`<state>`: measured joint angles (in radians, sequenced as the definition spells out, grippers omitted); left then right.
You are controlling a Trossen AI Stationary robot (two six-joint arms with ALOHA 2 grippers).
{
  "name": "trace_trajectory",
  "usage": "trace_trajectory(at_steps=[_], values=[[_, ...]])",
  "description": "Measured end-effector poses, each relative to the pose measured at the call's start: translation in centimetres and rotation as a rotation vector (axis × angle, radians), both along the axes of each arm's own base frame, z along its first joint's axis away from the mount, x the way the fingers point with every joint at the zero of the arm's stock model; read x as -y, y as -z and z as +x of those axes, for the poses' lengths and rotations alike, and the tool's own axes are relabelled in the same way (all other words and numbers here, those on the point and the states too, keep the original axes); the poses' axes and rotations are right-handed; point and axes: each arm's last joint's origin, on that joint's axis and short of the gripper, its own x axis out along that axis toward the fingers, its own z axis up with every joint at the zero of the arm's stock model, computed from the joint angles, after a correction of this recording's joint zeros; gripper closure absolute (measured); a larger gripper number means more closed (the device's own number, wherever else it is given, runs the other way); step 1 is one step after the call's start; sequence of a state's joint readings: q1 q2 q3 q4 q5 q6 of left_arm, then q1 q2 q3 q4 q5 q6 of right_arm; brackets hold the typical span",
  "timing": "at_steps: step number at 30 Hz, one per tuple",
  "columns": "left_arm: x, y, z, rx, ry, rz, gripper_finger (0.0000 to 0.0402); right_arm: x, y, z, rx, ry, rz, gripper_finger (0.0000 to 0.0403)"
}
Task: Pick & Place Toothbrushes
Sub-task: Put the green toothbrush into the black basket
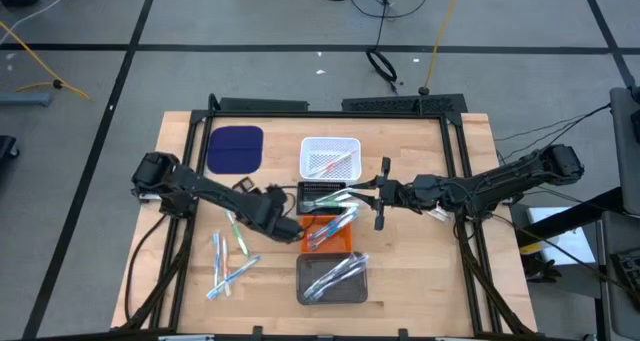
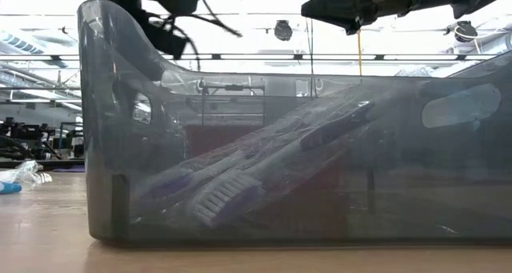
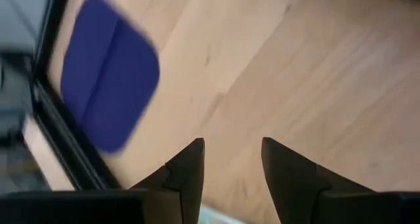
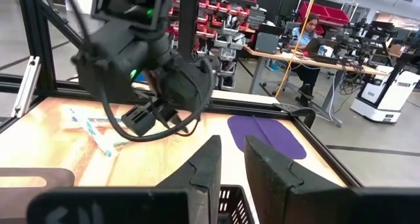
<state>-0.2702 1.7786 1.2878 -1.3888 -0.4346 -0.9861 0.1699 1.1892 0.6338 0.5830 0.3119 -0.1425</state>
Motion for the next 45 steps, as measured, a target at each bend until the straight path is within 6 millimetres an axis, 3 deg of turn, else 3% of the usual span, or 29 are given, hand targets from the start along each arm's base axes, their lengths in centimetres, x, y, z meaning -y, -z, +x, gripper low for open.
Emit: trace_trajectory(at_steps=[8, 15, 21, 27, 45], values=[[2.1, 1.5, -3.8, 0.103, -0.275, -0.072, 0.0250, 0.0, 0.0, 0.0, -0.005, 0.000, -0.005, 0.0344], [2.2, 2.1, -7.5, 0.332, -0.527, -0.183, 0.0250, 0.0, 0.4, 0.0, -0.038, -0.001, -0.014, 0.0344], [1.7, 3.1, -10.1, 0.334, -0.751, -0.189, 0.0250, 0.0, 0.7, -0.1, -0.071, -0.001, -0.025, 0.0344], [1.6, 4.2, -10.4, 0.391, -0.835, -0.183, 0.0249, 0.0, 0.8, -0.1, -0.084, -0.003, -0.043, 0.0344], [1.2, 7.5, -10.8, 0.465, -0.873, -0.290, 0.0250, 0.0, 0.8, -0.1, -0.091, -0.003, -0.045, 0.0344]])
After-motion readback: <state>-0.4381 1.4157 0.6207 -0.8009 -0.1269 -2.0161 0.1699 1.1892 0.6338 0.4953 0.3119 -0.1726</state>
